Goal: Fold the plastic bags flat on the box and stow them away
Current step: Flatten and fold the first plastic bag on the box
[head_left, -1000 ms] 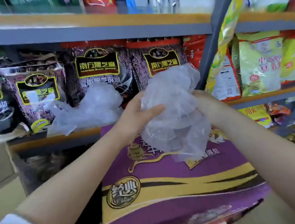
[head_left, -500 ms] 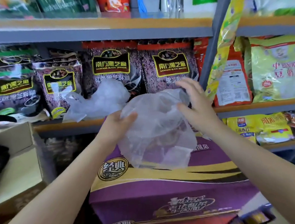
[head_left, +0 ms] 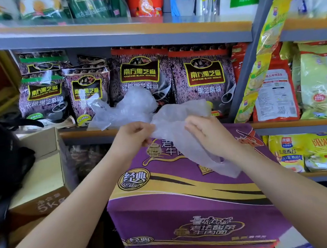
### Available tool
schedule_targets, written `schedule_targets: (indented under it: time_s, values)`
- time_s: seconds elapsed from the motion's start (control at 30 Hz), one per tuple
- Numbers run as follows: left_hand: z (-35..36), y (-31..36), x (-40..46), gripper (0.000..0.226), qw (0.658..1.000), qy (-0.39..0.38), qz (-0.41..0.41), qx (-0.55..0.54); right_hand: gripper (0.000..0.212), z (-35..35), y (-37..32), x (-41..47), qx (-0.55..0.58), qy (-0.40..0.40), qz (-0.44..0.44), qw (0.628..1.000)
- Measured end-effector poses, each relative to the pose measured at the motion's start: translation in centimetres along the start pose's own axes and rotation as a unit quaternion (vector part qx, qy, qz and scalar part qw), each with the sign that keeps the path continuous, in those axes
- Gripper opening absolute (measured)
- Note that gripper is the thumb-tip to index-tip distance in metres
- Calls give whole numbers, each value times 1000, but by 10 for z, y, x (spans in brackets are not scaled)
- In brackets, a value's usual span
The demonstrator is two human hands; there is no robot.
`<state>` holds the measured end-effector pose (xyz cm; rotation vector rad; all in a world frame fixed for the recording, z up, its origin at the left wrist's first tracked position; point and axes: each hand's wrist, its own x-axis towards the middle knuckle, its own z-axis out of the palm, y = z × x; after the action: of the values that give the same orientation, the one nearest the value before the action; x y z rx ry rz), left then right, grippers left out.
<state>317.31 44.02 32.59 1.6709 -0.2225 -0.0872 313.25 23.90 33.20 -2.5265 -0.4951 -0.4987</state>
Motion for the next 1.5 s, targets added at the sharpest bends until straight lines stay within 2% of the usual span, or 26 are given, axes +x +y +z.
schedule_targets:
  time_s: [0.1, 0.2, 0.23, 0.3, 0.37, 0.4, 0.47, 0.5, 0.53, 0.6, 0.67, 0.7, 0.77, 0.83, 0.9, 0.97, 1.07, 1.17, 1.23, 1.27, 1.33, 1.37, 1.5]
  values:
    - [-3, 0, 1, 28, 999, 38, 19, 29, 24, -7, 9, -3, 33, 17, 38, 999]
    - [6, 7, -1, 24, 997, 9, 81, -15, 20, -8, 10, -2, 155, -64, 149, 974]
    - [7, 10, -1, 25, 995, -4, 102, -11, 21, -11, 9, 1, 173, -99, 186, 962]
    - [8, 16, 2, 27, 989, -16, 144, 42, 27, -26, 3, 7, 228, -105, 225, 942]
    - [7, 24, 6, 31, 974, 2, 195, 113, 21, -42, -11, 14, 274, -56, 189, 941]
    - [8, 30, 6, 32, 964, 17, 223, 144, 13, -48, -22, 15, 255, -50, 149, 954]
    - [12, 44, 5, 34, 946, 39, 267, 177, 26, -50, -42, 17, 134, -63, 73, 986]
    - [15, 51, 5, 33, 943, 41, 284, 170, 31, -46, -48, 17, 62, -46, 39, 996]
    - [18, 57, 3, 31, 943, 37, 296, 150, 27, -42, -52, 18, 26, -14, 17, 999]
    - [22, 65, 1, 26, 945, 22, 313, 97, 4, -38, -52, 22, 62, 58, 32, 996]
    - [22, 62, 1, 25, 939, -3, 331, 91, 11, -38, -46, 23, 190, 92, 107, 972]
    - [21, 58, 2, 33, 933, -13, 339, 119, 11, -40, -43, 22, 276, 99, 132, 947]
    - [16, 47, 6, 58, 903, -13, 357, 237, 14, -45, -39, 18, 409, 100, 148, 895]
    - [13, 40, 9, 70, 863, 7, 363, 350, 22, -45, -31, 15, 470, 93, 143, 866]
    - [13, 42, 9, 69, 864, 25, 351, 359, 26, -47, -23, 14, 500, 92, 148, 849]
    - [13, 48, 9, 56, 886, 21, 344, 309, 28, -50, -20, 13, 510, 99, 158, 840]
    - [14, 52, 10, 31, 891, 7, 345, 295, 29, -53, -7, 11, 462, 143, 188, 855]
    - [16, 54, 6, 21, 901, 12, 325, 286, 27, -55, 9, 9, 375, 179, 246, 876]
    - [15, 56, 5, 21, 900, 27, 324, 292, 24, -56, 14, 7, 295, 156, 264, 905]
    - [15, 57, 5, 23, 893, 34, 330, 303, 28, -58, 13, 5, 263, 132, 252, 922]
    - [15, 59, 5, 25, 875, 47, 349, 332, 46, -64, 5, 1, 220, 85, 178, 955]
    - [16, 60, 5, 27, 865, 50, 361, 343, 49, -68, -2, 0, 203, 66, 136, 967]
    - [22, 67, 3, 30, 853, 37, 398, 336, 21, -73, -21, 7, 82, 102, 1, 991]
